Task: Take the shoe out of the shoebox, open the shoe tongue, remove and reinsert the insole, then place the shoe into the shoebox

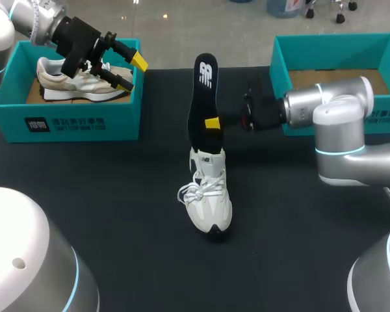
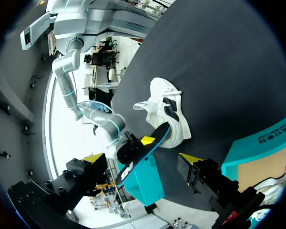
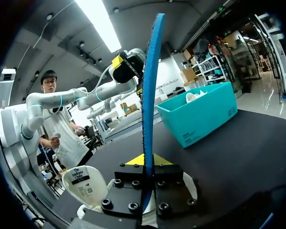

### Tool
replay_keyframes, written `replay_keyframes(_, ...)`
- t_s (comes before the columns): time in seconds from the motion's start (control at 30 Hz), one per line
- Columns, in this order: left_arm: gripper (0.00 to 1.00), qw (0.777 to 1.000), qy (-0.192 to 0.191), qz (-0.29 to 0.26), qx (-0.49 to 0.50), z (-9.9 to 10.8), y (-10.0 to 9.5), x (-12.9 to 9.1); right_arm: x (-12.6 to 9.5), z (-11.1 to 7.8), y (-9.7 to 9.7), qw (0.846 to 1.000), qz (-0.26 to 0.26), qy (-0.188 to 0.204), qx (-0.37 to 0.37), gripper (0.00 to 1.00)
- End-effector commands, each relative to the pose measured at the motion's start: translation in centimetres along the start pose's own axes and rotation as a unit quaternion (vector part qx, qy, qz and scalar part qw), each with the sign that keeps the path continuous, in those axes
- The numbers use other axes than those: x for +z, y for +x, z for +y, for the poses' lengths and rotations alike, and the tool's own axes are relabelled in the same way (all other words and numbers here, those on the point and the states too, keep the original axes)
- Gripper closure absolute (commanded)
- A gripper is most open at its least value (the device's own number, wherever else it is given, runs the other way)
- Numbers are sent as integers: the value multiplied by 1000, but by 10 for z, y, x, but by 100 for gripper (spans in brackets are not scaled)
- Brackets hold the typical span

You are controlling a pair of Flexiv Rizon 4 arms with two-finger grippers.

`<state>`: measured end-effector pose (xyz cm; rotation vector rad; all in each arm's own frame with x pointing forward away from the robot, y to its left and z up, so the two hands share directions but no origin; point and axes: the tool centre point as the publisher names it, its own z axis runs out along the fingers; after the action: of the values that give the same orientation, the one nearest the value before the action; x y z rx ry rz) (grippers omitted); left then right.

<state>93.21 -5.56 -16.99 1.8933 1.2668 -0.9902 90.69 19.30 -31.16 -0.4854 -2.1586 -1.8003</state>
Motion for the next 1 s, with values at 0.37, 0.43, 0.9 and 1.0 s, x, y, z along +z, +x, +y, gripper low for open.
replay_keyframes(0.37,0,1000,1,2,0,0,0,-1,4,-22,6,1000,-1,12,25,100)
replay_keyframes(0.43,0,1000,1,2,0,0,0,-1,3,-25,7,999,-1,15,29,100)
replay_keyframes(0.9,0,1000,1,2,0,0,0,-1,10,-55,20,997,7,35,73,100)
replay_keyframes(1.0,0,1000,1,2,0,0,0,-1,11,-58,22,996,7,40,78,100)
